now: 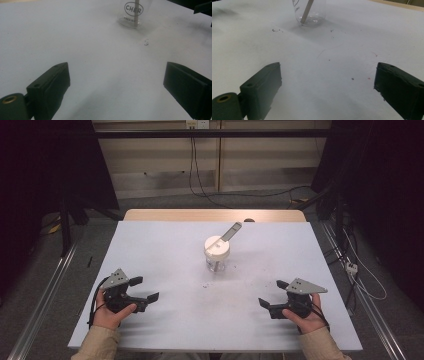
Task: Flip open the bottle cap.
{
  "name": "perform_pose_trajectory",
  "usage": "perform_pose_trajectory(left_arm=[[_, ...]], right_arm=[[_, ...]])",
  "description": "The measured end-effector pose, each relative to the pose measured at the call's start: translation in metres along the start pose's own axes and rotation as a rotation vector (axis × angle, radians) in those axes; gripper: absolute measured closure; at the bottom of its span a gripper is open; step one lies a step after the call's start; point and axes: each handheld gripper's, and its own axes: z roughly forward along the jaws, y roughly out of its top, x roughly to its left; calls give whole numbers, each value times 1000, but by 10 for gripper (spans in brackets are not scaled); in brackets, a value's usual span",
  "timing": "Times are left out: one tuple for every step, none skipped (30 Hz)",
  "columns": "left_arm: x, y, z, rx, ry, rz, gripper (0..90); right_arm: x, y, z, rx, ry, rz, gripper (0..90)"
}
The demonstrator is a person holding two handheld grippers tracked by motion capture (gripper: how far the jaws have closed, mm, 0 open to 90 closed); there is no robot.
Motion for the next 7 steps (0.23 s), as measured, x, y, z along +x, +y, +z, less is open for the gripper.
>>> perform_pose_trajectory(left_arm=[[0,0,0,-1,1,-1,67],[0,0,0,-2,1,-2,67],[0,0,0,-2,2,-1,67],[0,0,0,-1,2,0,68],[0,0,1,-2,0,-1,68],[0,0,1,2,1,1,67],[0,0,2,4,2,0,67]], right_arm=[[0,0,0,0,-2,-2,71],[0,0,0,1,-1,-2,70],[0,0,0,1,0,-2,70],[1,0,1,3,0,-2,70],[1,0,1,5,1,-3,70],[1,0,1,7,0,-4,70],[1,0,2,11,0,-4,70]])
